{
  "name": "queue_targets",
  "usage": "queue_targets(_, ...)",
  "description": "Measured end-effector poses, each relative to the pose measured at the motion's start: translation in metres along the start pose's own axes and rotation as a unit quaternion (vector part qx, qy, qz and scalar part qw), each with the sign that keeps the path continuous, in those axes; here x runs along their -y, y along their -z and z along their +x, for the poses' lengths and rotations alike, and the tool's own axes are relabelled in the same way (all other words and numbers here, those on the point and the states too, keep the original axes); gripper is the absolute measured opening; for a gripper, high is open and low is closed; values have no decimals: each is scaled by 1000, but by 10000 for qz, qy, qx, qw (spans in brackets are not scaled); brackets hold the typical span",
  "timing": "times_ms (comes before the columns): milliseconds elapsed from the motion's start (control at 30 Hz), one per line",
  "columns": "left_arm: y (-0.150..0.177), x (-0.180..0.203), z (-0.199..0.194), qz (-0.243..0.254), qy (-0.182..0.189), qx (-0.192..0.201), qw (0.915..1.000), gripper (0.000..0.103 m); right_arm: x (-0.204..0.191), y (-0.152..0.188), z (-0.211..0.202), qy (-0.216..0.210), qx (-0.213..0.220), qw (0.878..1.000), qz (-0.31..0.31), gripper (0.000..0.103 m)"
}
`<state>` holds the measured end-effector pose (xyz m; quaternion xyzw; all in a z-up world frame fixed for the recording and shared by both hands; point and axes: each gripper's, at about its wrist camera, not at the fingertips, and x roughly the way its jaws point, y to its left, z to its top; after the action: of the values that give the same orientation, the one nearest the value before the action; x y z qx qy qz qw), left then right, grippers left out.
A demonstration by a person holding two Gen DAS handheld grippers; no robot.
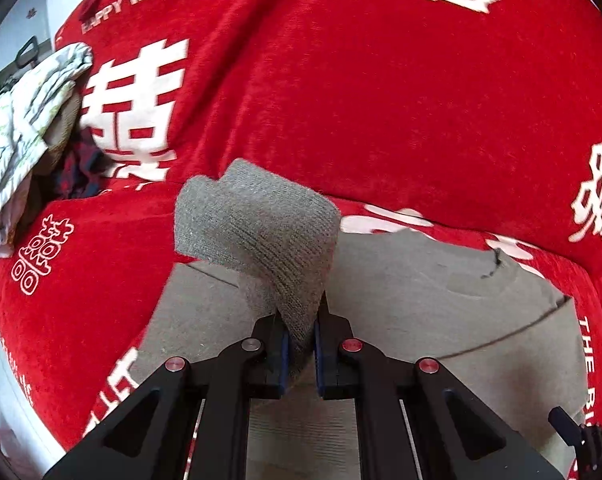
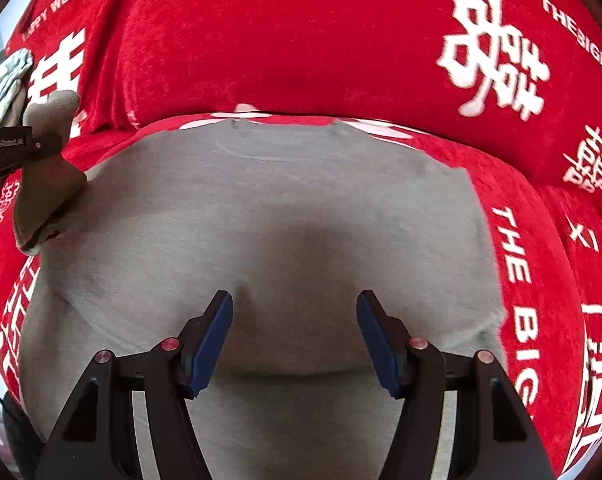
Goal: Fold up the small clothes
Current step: 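Carry the sleeve across the sweater body and open the left gripper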
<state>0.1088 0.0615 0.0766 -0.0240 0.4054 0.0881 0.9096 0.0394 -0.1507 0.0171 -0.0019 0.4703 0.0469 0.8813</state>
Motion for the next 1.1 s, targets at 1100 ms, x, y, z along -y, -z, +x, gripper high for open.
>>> queue_targets(1100,74,223,-47,1845,565,31,9812,11,139,41,-26,17,281,9922,1211,67)
